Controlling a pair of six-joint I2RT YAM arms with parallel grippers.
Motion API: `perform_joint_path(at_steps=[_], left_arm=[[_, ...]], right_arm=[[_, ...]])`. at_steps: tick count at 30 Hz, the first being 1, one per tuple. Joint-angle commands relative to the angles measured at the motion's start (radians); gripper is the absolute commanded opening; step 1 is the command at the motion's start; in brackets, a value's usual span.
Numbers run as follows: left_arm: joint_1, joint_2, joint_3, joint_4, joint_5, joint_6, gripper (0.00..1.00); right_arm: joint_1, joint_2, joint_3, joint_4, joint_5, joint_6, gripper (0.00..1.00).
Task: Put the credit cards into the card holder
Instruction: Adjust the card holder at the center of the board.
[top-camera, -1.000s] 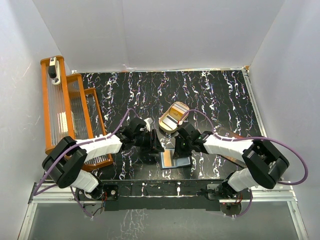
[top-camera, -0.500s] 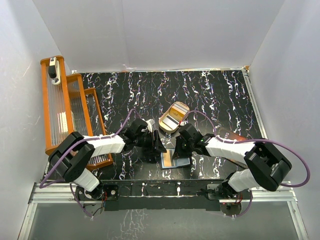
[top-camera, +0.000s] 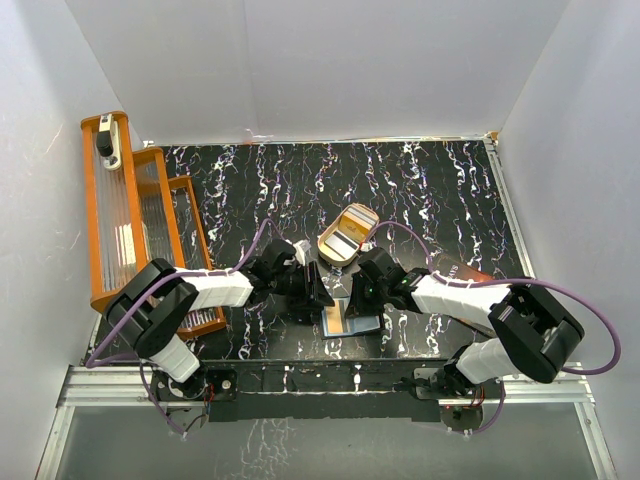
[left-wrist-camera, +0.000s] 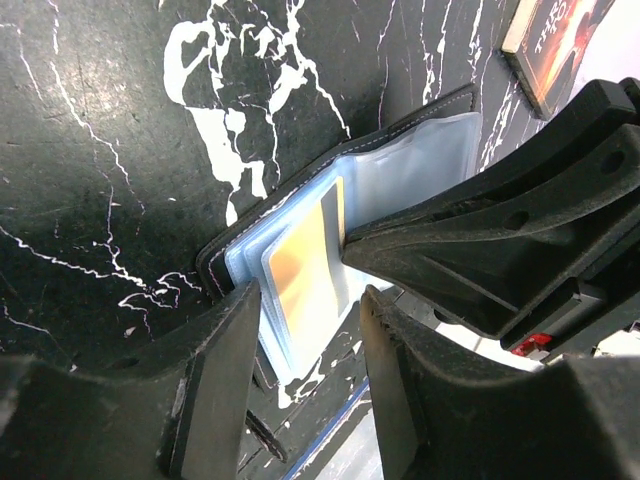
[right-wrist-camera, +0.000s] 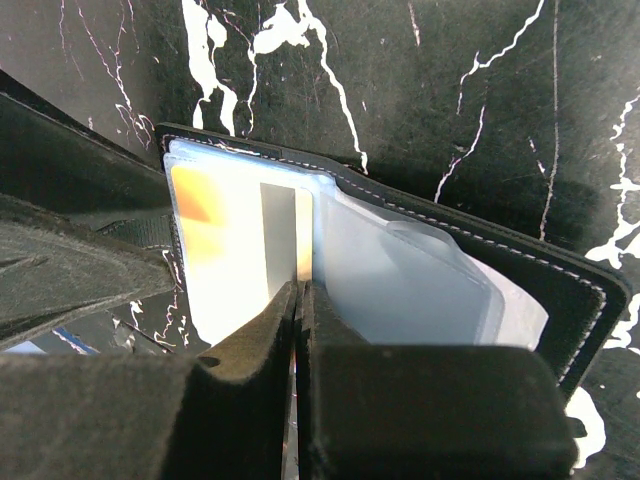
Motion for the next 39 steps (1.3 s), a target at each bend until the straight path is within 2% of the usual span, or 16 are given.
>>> perform_joint_path(at_steps=[1, 27, 31, 37, 39], left_arm=[[-0.003, 0.013, -0.004, 0.028, 0.031, 0.001, 0.42], [-0.024, -0.019, 0.011, 0.079, 0.064, -0.056, 0.33], [-0.026, -0.013, 0.023, 0.054, 0.061, -0.050, 0.25], [-0.028, -0.013, 0.059, -0.086, 0.007, -0.004, 0.02], [-0.027, -0.017, 0.072, -0.130, -0.014, 0.014, 0.00]], right_arm=[[0.005, 0.009, -0.031, -0.026, 0.052, -0.015, 0.00], [0.004, -0.025, -0.061, 0.027, 0.007, 0.006, 0.04], [0.004, -0.038, -0.061, 0.029, 0.003, 0.012, 0.07], [0.006, -0.071, -0.037, -0.005, 0.009, 0.014, 0.13], [0.006, -0.082, -0.022, -0.028, 0.012, 0.013, 0.17]])
